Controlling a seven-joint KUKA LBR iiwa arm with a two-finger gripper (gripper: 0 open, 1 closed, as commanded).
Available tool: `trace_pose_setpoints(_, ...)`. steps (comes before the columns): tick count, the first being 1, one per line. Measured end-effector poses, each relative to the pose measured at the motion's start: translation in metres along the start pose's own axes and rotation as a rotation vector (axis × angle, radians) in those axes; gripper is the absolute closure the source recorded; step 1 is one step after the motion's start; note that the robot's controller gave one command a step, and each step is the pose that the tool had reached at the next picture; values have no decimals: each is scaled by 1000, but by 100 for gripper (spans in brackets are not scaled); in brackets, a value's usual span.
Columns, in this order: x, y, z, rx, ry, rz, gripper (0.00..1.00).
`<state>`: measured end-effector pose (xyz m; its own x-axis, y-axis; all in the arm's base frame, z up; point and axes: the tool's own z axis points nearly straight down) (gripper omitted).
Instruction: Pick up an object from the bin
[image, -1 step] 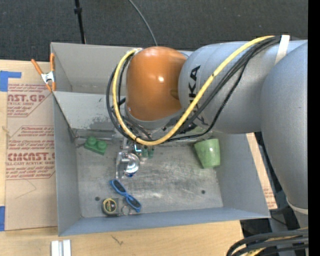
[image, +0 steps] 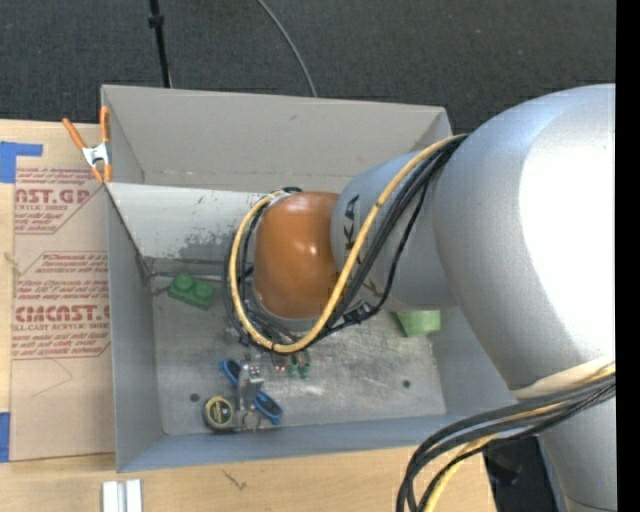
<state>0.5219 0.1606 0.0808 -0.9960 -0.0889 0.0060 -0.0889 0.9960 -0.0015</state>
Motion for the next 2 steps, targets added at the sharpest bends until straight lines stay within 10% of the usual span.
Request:
trace_pose_setpoints(1,-3,2,-6,-3,-7,0,100)
trace_pose_setpoints(2,15,32,-128,-3,-14,-203,100)
